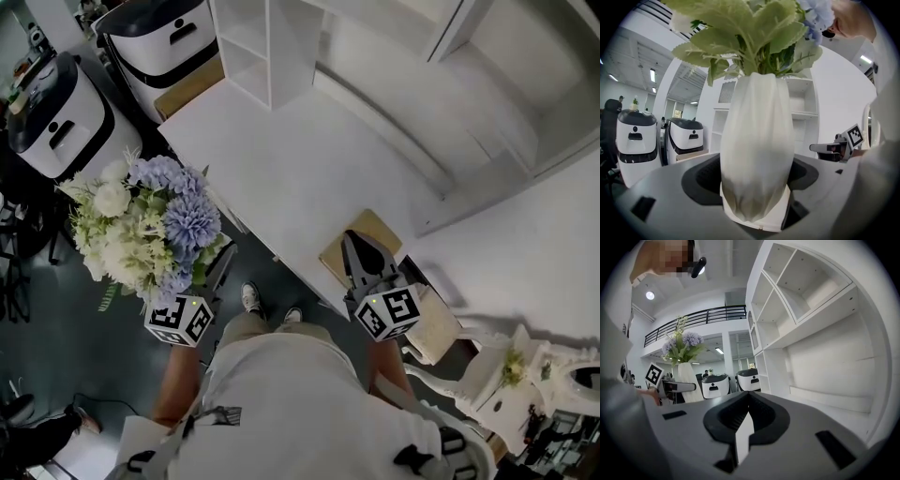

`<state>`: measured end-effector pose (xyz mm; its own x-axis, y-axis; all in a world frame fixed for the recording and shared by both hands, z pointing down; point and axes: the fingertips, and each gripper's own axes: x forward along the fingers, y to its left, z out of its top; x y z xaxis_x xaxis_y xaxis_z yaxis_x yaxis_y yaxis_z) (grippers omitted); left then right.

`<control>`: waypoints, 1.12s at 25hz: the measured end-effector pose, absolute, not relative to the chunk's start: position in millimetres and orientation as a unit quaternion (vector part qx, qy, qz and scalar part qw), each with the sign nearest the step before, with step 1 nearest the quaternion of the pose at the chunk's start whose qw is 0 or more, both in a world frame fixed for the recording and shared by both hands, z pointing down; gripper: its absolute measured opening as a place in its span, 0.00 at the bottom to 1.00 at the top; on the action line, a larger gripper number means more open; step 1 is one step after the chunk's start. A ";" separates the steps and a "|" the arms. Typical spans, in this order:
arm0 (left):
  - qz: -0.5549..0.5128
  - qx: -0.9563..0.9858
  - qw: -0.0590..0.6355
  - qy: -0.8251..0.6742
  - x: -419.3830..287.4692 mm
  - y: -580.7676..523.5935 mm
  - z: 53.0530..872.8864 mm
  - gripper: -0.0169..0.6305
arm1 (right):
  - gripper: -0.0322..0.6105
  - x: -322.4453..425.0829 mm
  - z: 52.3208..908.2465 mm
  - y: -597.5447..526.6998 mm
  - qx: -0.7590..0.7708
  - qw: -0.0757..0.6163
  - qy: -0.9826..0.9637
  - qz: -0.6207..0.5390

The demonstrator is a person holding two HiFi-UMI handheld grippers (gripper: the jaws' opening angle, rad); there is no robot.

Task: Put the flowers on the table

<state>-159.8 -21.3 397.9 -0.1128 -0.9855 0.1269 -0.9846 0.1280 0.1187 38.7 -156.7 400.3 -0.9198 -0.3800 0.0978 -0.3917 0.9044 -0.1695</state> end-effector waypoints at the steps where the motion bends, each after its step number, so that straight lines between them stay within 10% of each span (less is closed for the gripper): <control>1: -0.003 0.663 0.088 -0.743 -165.2 -26.6 398.9 0.62 | 0.06 33.0 398.6 -160.6 0.200 0.032 -0.975 0.090; 28: 0.030 0.742 0.134 -0.656 -220.8 -190.3 490.0 0.62 | 0.06 4.8 419.5 -218.1 0.317 0.109 -0.938 0.091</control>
